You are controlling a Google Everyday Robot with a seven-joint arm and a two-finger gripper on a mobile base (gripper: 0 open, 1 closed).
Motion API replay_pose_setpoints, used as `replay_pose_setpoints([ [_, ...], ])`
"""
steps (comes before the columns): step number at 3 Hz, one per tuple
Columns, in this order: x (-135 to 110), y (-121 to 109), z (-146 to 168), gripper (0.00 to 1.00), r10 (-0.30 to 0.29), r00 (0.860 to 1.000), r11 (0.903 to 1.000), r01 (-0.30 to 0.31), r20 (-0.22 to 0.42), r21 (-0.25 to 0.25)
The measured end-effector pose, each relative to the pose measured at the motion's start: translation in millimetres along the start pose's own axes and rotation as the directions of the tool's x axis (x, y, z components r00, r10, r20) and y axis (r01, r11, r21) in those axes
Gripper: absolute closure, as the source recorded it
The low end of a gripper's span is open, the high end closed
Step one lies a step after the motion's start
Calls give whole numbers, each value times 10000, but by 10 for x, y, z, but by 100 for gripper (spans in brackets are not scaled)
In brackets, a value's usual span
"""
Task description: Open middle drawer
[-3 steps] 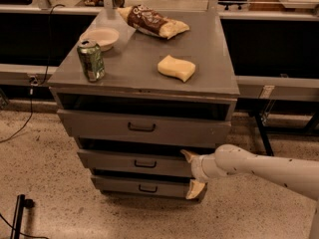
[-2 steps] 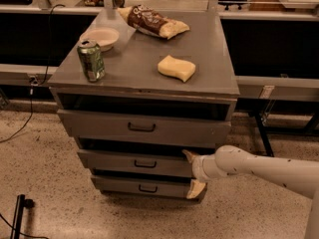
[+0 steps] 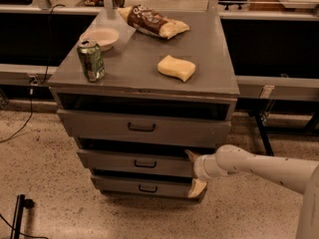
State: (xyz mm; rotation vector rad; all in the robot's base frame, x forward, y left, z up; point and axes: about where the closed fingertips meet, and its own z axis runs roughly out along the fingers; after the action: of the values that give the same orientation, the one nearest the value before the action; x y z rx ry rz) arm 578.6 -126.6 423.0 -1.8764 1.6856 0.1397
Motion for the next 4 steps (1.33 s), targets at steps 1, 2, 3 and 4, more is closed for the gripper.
replay_pose_setpoints([
  [1, 71, 5, 38, 18, 193, 9998, 9998, -193, -44, -33],
  [2, 110, 29, 47, 41, 407, 9992, 9989, -407, -37, -210],
  [3, -26, 99, -8, 47, 351, 9991, 9979, -339, 225, -551],
  [4, -384, 323, -87, 43, 130, 9936, 9951, -18, 1120, -992],
])
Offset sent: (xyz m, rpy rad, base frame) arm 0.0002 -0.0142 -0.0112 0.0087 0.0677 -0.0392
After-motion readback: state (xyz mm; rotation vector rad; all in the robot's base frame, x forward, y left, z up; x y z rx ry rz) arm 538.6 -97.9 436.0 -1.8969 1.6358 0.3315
